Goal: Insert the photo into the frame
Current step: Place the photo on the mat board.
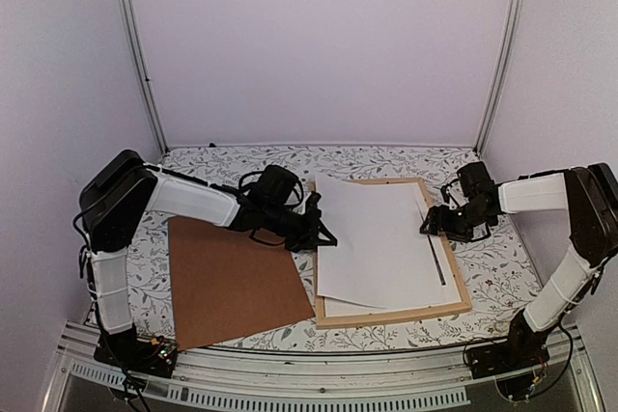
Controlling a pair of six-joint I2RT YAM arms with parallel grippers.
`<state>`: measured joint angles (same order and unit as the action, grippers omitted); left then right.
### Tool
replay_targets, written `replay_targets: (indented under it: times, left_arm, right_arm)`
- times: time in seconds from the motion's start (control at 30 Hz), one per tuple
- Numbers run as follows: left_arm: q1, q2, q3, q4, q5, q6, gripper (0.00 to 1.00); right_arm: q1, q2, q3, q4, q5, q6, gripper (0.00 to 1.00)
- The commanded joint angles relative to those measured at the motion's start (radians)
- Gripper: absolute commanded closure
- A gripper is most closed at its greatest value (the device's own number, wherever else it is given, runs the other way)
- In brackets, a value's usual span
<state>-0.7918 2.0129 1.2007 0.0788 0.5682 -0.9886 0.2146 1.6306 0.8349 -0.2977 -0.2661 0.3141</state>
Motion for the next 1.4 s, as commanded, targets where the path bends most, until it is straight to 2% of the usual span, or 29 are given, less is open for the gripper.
replay_targets:
  times: [0.0, 0.3, 0.57, 0.77, 0.97, 1.17, 1.37]
  left_arm:
    - [0.025, -0.049, -0.032, 0.052, 0.021, -0.003, 1.00]
    - [0.035, -0.106, -0.078, 0.067, 0.026, -0.010, 1.00]
    - [0.027, -0.136, -0.080, 0.219, 0.049, -0.097, 1.00]
    - [0.010, -0.122, -0.038, 0.275, 0.043, -0.152, 1.00]
    - [-0.010, -0.105, -0.013, 0.278, 0.035, -0.156, 1.00]
    - [-0.014, -0.113, -0.011, 0.265, 0.028, -0.148, 1.00]
    - [-0.009, -0.170, 0.008, 0.163, -0.019, -0.053, 1.00]
  right_arm:
    - [0.107, 0.039, 0.010, 0.022, -0.094, 0.070, 0.20]
    - [0.163, 0.003, 0.010, 0.038, -0.071, 0.167, 0.20]
    - [0.162, -0.037, 0.068, -0.039, 0.009, 0.151, 0.16]
    - [0.152, -0.042, 0.121, -0.079, 0.042, 0.137, 0.12]
    - [0.114, -0.030, 0.109, -0.084, 0.045, 0.109, 0.12]
    - [0.083, -0.003, 0.112, -0.080, 0.041, 0.070, 0.17]
    - [0.074, -0.013, 0.121, -0.099, 0.099, 0.045, 0.20]
